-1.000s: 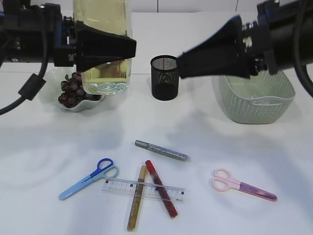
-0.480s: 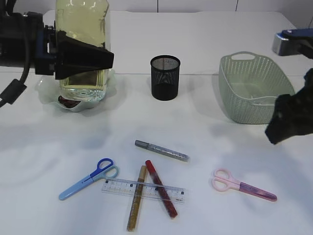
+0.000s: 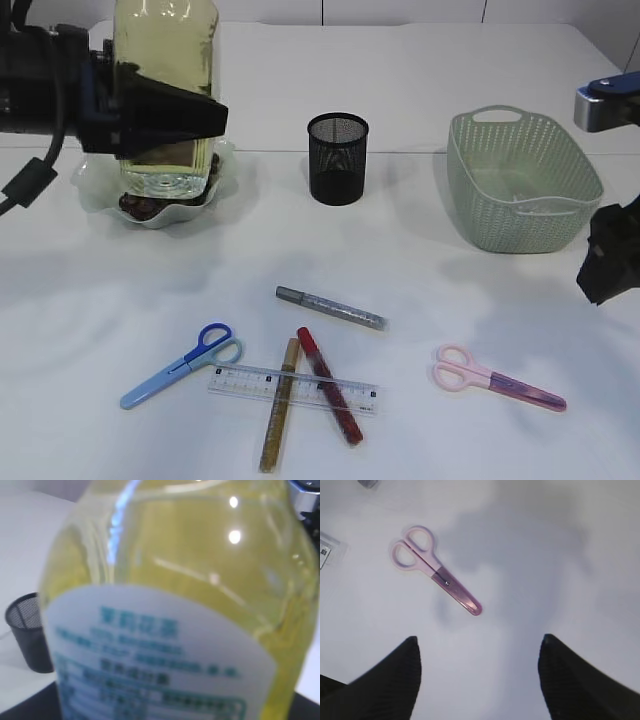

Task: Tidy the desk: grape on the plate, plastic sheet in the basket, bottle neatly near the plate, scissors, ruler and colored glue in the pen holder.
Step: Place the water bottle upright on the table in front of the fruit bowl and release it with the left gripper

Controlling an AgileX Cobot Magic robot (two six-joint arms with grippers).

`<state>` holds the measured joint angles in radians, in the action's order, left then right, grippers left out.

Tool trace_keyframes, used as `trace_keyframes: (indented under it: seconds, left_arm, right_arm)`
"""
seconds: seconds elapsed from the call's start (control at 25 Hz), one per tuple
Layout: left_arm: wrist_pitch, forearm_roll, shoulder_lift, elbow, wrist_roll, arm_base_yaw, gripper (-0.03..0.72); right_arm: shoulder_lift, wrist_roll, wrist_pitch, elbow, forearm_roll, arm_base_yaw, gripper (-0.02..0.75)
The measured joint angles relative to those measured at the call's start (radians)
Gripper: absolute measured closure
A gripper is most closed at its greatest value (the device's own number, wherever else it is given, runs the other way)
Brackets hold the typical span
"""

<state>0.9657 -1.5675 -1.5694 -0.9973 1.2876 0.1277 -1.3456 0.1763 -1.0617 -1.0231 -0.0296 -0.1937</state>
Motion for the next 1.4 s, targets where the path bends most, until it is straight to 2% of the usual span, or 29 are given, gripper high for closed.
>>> trace_keyframes:
  seconds: [0.2,0.36,0.56,0.88,1.12,1.4]
  left_arm:
    - [-0.024,0.097,-0.017,0.004,-0.163,0.000,0.247]
    - [0.032,0.176,-0.088,0.012,-0.282,0.000,0.247]
    - [0.096,0.241,-0.174,0.012,-0.367,0.000,0.247]
    - [0.136,0.406,-0.303,0.012,-0.502,0.000,0.247]
    - [0.134,0.443,-0.379,0.012,-0.611,0.000,0.247]
    - [0.134,0.535,-0.463,0.012,-0.712,-0.002,0.247]
  right_arm:
    - [0.000,0.006,0.004,0.000,0.000,0.000,0.174]
    - [0.000,0.008,0.004,0.000,0.002,0.000,0.175]
    - [0.000,0.008,0.004,0.000,0.002,0.000,0.175]
    - [0.000,0.010,-0.022,0.000,0.002,0.000,0.175]
    - [0.000,0.010,-0.029,0.000,0.002,0.000,0.176]
    - [0.000,0.008,-0.030,0.000,-0.015,0.000,0.182]
